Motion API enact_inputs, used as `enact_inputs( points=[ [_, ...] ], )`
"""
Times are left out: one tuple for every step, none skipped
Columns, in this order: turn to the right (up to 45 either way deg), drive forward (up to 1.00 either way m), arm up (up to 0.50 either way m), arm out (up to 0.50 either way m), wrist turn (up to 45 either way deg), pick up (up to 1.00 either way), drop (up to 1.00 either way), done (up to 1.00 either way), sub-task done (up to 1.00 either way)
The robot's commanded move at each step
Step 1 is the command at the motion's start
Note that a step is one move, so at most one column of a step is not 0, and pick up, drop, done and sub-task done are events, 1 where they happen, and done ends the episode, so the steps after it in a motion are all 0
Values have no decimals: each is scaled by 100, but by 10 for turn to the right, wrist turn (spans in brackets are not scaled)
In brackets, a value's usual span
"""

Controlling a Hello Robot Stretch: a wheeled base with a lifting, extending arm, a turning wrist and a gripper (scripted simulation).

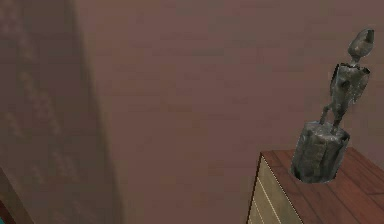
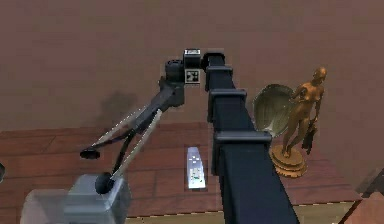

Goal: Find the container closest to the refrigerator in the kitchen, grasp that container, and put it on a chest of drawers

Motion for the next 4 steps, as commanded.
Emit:
enact_inputs(
  points=[
    [0,0,0,-30,0,0,0,0,0],
    [450,0,0,0,0,0,0,0,0],
    [450,0,0,0,0,0,0,0,0],
    [240,0,0,0,0,0,0,0,0]
  ],
)
